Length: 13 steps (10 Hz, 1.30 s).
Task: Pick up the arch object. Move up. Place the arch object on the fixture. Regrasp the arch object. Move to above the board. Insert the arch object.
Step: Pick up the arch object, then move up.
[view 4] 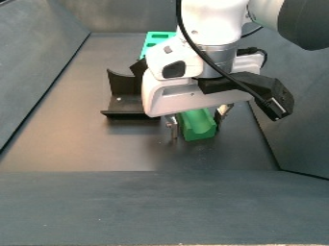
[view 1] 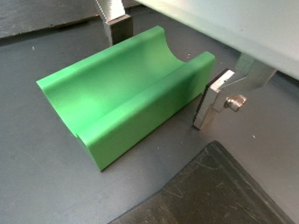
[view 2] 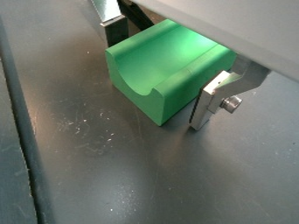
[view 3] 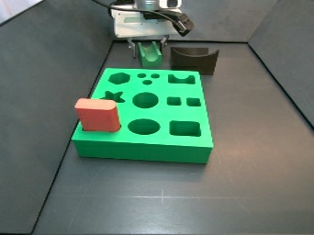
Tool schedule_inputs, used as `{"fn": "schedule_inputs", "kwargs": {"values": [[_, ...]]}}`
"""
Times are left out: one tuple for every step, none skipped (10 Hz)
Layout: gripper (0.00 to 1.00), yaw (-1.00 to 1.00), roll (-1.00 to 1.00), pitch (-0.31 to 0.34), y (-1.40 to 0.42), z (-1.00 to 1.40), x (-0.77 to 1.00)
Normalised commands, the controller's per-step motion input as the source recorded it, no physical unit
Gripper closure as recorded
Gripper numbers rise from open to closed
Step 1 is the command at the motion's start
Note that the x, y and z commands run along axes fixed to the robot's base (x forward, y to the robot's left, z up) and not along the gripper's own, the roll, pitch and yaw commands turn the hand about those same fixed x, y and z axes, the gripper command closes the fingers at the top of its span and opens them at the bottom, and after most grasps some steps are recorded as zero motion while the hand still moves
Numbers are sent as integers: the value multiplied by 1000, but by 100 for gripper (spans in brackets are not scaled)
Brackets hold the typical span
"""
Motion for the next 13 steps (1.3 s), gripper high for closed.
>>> {"fn": "schedule_inputs", "kwargs": {"values": [[0, 0, 69, -19, -223, -249, -346], [100, 0, 0, 0, 0, 0, 0], [100, 0, 0, 0, 0, 0, 0], [100, 0, 0, 0, 0, 0, 0], [100, 0, 0, 0, 0, 0, 0], [100, 0, 0, 0, 0, 0, 0], [100, 0, 0, 0, 0, 0, 0], [100, 0, 0, 0, 0, 0, 0], [100, 0, 0, 0, 0, 0, 0], [100, 0, 0, 0, 0, 0, 0], [100, 0, 0, 0, 0, 0, 0], [100, 0, 0, 0, 0, 0, 0], [100, 0, 0, 0, 0, 833, 0]]}}
